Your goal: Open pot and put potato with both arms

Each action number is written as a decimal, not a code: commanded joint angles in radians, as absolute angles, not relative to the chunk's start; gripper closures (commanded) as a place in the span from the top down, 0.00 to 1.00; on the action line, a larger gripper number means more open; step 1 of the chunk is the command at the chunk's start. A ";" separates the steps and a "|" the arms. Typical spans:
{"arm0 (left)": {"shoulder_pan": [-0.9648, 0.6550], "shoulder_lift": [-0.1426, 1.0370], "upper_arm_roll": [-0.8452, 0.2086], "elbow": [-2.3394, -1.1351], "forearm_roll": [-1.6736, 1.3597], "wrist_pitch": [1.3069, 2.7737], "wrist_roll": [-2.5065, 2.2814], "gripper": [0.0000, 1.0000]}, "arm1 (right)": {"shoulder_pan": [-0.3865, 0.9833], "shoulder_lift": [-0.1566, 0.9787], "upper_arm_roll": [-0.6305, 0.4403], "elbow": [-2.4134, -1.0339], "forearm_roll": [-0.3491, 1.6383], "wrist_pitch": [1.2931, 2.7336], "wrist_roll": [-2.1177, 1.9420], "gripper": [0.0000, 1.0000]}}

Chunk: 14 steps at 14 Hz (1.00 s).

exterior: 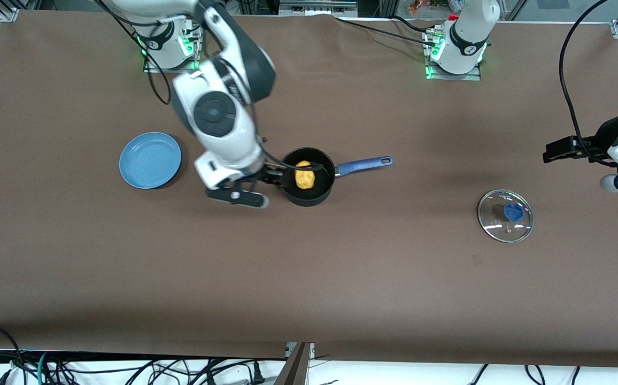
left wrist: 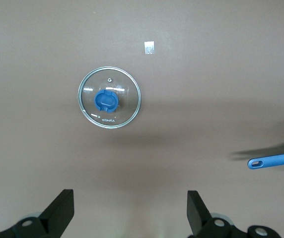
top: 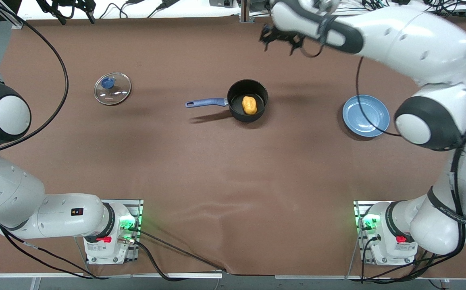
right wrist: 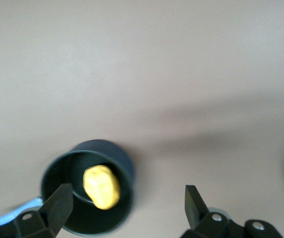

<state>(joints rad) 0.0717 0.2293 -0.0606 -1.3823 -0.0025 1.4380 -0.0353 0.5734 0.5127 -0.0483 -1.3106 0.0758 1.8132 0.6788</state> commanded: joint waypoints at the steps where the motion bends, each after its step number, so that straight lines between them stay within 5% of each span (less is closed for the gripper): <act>1: 0.067 0.219 -0.063 -1.374 0.017 1.422 -0.044 1.00 | 0.545 0.414 -0.139 -1.341 0.072 1.699 0.516 1.00; 6: 0.066 0.219 -0.064 -1.374 0.018 1.422 -0.044 1.00 | 0.422 0.270 -0.227 -1.415 0.087 1.617 0.180 1.00; 14: 0.066 0.219 -0.064 -1.374 0.018 1.420 -0.044 1.00 | -0.032 0.017 0.084 -1.731 0.031 1.692 0.058 1.00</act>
